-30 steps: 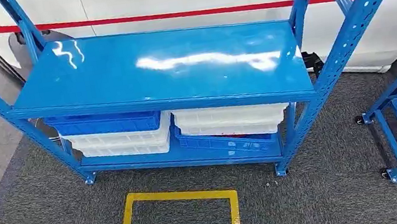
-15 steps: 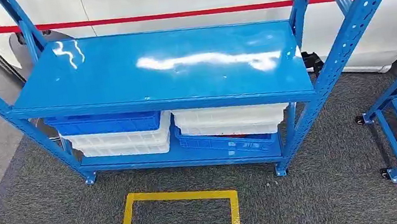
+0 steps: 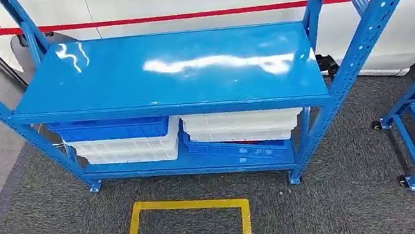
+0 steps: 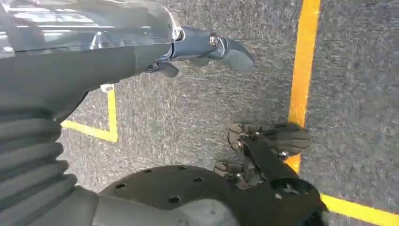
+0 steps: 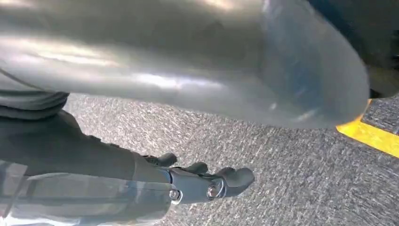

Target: Take the parts from the cabinet and place them on the table.

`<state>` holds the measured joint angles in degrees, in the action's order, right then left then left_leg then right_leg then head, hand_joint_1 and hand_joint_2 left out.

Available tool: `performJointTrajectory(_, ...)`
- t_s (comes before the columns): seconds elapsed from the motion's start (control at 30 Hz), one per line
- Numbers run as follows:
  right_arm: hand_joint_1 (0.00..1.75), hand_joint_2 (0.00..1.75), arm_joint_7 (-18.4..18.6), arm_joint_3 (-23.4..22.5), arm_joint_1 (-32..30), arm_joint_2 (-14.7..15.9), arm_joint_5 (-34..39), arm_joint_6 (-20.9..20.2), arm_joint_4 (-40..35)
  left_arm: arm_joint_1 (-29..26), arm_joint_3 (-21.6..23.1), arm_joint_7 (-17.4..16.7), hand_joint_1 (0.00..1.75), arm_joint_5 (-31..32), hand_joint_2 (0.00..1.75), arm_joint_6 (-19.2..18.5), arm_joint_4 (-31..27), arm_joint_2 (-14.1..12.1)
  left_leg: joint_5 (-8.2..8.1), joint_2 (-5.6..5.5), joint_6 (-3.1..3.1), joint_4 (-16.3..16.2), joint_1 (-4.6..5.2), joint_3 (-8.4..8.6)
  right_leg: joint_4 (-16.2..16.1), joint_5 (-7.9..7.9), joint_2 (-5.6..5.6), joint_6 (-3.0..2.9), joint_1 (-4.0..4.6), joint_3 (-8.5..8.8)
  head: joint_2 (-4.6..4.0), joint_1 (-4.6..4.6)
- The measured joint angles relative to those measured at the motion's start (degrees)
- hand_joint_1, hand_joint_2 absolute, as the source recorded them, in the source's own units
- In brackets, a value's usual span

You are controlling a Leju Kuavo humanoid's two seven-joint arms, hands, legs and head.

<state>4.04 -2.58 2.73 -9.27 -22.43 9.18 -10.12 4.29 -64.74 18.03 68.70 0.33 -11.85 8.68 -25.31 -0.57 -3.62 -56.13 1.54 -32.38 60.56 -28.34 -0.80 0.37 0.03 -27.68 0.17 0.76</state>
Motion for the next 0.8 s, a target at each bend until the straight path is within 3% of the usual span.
performJointTrajectory(0.03, 0.00, 0.00, 0.1, 0.0, 0.0, 0.1, 0.0, 0.0, 0.0, -0.1, 0.0, 0.0, 0.00, -0.1, 0.00, 0.0, 0.0, 0.2, 0.17, 0.08, -0.45, 0.5, -0.18, 1.03, 1.0, -0.93, 0.27, -0.11, 0.00, 0.02, 0.00, 0.14)
performJointTrajectory(0.07, 0.00, 0.00, 0.1, 0.0, 0.2, 0.1, 0.0, 0.0, 0.0, 0.0, 0.0, 0.0, 0.00, -0.2, 0.00, 0.0, 0.0, 0.2, 0.09, 0.09, -0.70, 0.7, -0.30, 1.38, 3.1, -2.78, 0.55, -0.10, -0.05, -1.31, -0.02, 0.46)
performJointTrajectory(0.13, 0.00, 0.00, 0.3, -0.1, 0.3, 0.2, 0.0, -0.1, 0.0, 0.1, 0.0, 0.0, 0.00, -0.2, 0.00, -0.2, 0.0, 0.2, 0.03, 0.15, -0.66, 0.6, -0.41, 1.45, 10.3, -7.46, 0.77, 0.35, -0.54, -6.26, 0.00, 0.68)
performJointTrajectory(0.17, 0.00, 0.00, 0.3, -0.1, 0.2, 0.2, 0.0, -0.2, 0.0, 0.0, 0.0, 0.0, 0.00, -0.2, 0.00, -0.2, 0.0, 0.2, -0.04, 0.17, -0.57, 0.5, -0.50, 1.49, 13.2, -8.79, 0.77, 0.66, -0.74, -8.43, 0.00, 0.42)
performJointTrajectory(0.2, 0.00, 0.00, 0.5, -0.1, 0.1, 0.3, 0.0, -0.2, 0.0, -0.1, 0.0, 0.0, 0.00, -0.2, 0.00, -0.2, 0.0, 0.2, -0.14, 0.15, -0.27, 0.4, -0.63, 1.60, 14.3, -8.53, 0.74, 1.00, -0.98, -9.72, 0.00, 0.57)
performJointTrajectory(0.23, 0.00, 0.00, 0.7, -0.2, 0.0, 0.4, 0.0, -0.2, 0.0, -0.2, 0.0, 0.0, 0.00, -0.2, 0.00, -0.2, 0.0, 0.3, -0.42, 0.08, 0.24, 0.2, -0.97, 2.09, 12.5, -6.27, 0.72, 1.21, -1.26, -9.71, 0.00, 0.46)
performJointTrajectory(0.27, 0.00, 0.00, 0.7, -0.2, 0.0, 0.5, 0.0, -0.2, 0.0, -0.3, 0.0, 0.0, 0.00, -0.2, 0.00, -0.2, 0.0, 0.3, -0.74, 0.02, 0.77, -0.1, -1.29, 2.34, 9.1, -3.48, 0.71, 1.75, -1.49, -8.70, 0.00, 0.52)
performJointTrajectory(0.3, 0.00, 0.00, 0.7, -0.2, 0.0, 0.5, 0.0, -0.2, 0.0, -0.3, 0.0, 0.0, 0.00, -0.2, 0.00, -0.2, 0.0, 0.4, -1.03, 0.01, 1.36, -0.8, -1.80, 2.63, 4.2, -0.03, 0.68, 1.92, -1.81, -6.88, 0.00, 0.50)
performJointTrajectory(0.33, 0.00, 0.00, 0.7, -0.2, -0.1, 0.5, 0.0, -0.2, 0.0, -0.3, 0.0, 0.0, 0.00, -0.2, 0.00, -0.2, 0.0, 0.5, -1.75, 0.03, 2.10, -1.5, -1.94, 2.52, 0.0, 2.63, 0.75, 2.59, -2.28, -5.84, 0.00, 0.68)
performJointTrajectory(0.37, 0.00, 0.00, 0.8, -0.2, -0.2, 0.5, 0.0, -0.3, 0.2, -0.1, -0.1, -0.1, 0.00, -0.2, 0.00, -0.1, 0.0, 0.3, -2.07, -0.01, 2.61, -2.6, -2.03, 2.37, 0.2, 0.21, 1.11, 2.70, -1.72, -6.65, -0.02, 1.07)
performJointTrajectory(0.4, 0.00, 0.00, 0.8, -0.3, -0.1, 0.5, 0.0, -0.4, 0.2, 0.0, -0.1, -0.2, 0.00, -0.1, 0.00, -0.2, 0.0, 0.4, -2.37, -0.06, 3.05, -3.0, -1.73, 1.55, 0.4, 0.28, 0.70, 0.98, -1.55, -6.93, 0.00, 1.09)
performJointTrajectory(0.47, 0.00, 0.00, 1.1, -0.3, -0.3, 0.5, 0.0, -0.4, 0.2, -0.1, -0.1, -0.4, 0.00, 0.0, 0.00, -0.2, 0.0, 0.5, -2.94, -0.06, 3.79, -3.6, -1.76, 1.73, 0.7, 0.48, 0.80, -0.29, -1.34, -7.11, 0.00, 0.70)
performJointTrajectory(0.53, 0.00, 0.00, 1.1, -0.3, -0.3, 0.5, 0.0, -0.3, 0.2, 0.0, -0.1, -0.4, 0.00, 0.2, 0.00, -0.2, 0.0, 0.4, -3.22, 0.17, 4.25, -5.1, -2.13, 1.16, 0.4, 0.30, 0.82, -1.03, -1.49, -6.29, 0.00, 0.70)
performJointTrajectory(0.57, 0.00, 0.00, 1.1, -0.3, -0.3, 0.5, 0.0, -0.3, 0.2, 0.1, -0.1, -0.4, 0.00, 0.2, 0.00, -0.2, 0.0, 0.5, -3.89, 0.24, 4.50, -7.6, -2.15, -0.09, 0.4, 0.11, 0.78, -1.33, -1.48, -6.02, 0.00, 0.38)
performJointTrajectory(0.67, 0.00, 0.00, 1.2, -0.3, -0.2, 0.5, -0.1, -0.3, 0.2, 0.1, -0.1, -0.5, 0.00, 0.3, 0.00, -0.2, 0.0, 0.6, -8.75, 0.25, 5.10, -18.2, -2.23, -6.29, 0.4, -0.58, 0.68, -1.95, -1.11, -5.41, 0.00, 0.31)
performJointTrajectory(0.7, 0.00, 0.00, 1.2, -0.4, -0.2, 0.5, -0.1, -0.3, 0.2, 0.0, -0.1, -0.6, 0.00, 0.4, 0.00, -0.1, 0.0, 0.6, -9.19, 0.25, 5.08, -20.0, -2.22, -7.66, 0.4, -0.79, 0.71, -2.05, -0.94, -5.18, 0.00, 0.24)
performJointTrajectory(0.73, 0.00, 0.00, 1.2, -0.4, -0.3, 0.5, -0.1, -0.3, 0.2, -0.1, -0.1, -0.7, 0.00, 0.5, 0.00, 0.0, 0.0, 0.6, -7.82, 0.24, 4.84, -19.3, -2.19, -7.94, 0.4, -1.04, 0.80, -2.12, -0.76, -4.79, 0.00, 0.26)
performJointTrajectory(0.77, 0.00, 0.00, 1.2, -0.4, -0.3, 0.5, -0.1, -0.3, 0.2, -0.1, -0.1, -0.8, 0.00, 0.5, 1.75, 0.0, 0.0, 0.6, -5.51, 0.24, 4.44, -16.3, -2.08, -7.06, 0.4, -1.29, 0.89, -2.14, -0.60, -4.43, -0.02, 0.22)
performJointTrajectory(0.8, 0.00, 0.00, 1.1, -0.4, -0.2, 0.5, -0.2, -0.3, 0.2, -0.1, -0.1, -0.9, 0.00, 0.6, 1.75, 0.0, 0.0, 0.6, -2.24, 0.23, 3.78, -11.2, -1.86, -5.11, 0.4, -1.57, 0.91, -2.13, -0.37, -3.91, 0.00, 0.20)
